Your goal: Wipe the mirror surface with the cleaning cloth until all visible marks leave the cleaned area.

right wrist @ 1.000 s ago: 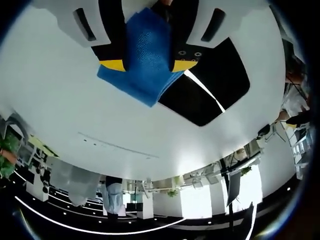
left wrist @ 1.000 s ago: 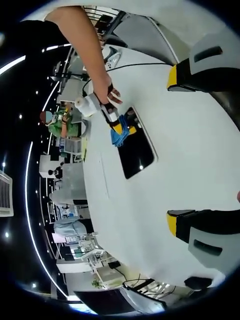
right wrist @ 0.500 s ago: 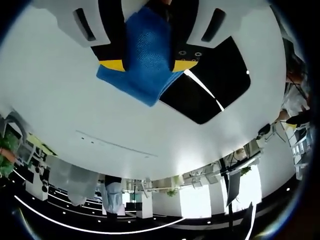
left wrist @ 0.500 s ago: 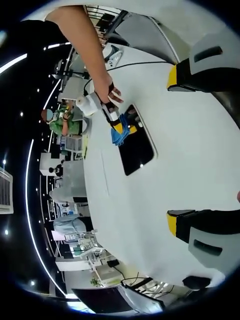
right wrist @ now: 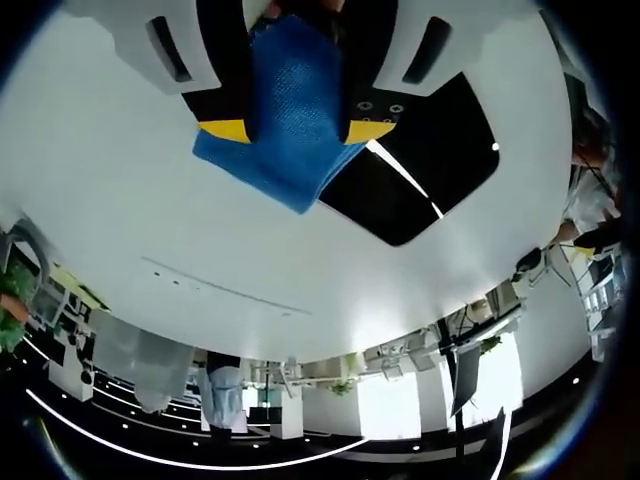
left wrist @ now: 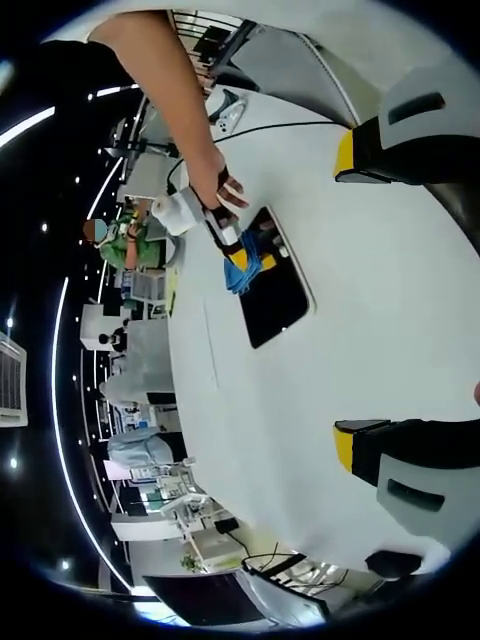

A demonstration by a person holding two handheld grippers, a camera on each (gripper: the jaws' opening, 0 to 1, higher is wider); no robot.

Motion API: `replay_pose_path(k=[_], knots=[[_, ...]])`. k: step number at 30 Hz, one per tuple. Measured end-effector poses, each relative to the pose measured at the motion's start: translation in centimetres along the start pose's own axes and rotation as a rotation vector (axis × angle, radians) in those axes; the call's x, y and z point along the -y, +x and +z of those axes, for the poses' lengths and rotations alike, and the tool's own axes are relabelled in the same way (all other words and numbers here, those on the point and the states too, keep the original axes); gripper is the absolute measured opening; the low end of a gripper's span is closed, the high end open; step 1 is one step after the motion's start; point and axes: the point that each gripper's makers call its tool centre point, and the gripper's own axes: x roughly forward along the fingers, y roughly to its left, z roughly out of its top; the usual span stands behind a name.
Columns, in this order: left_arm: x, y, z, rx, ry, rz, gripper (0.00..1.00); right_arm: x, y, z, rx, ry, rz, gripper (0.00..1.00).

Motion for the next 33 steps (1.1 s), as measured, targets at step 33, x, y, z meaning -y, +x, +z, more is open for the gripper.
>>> replay_pose_path(k=[33], knots=[[-0.8,-0.4,-0.1,0.007,-0.005,0.006,0.99,-2.9,1.7,1.7,-0.008,-0.004,0.000,0.32]])
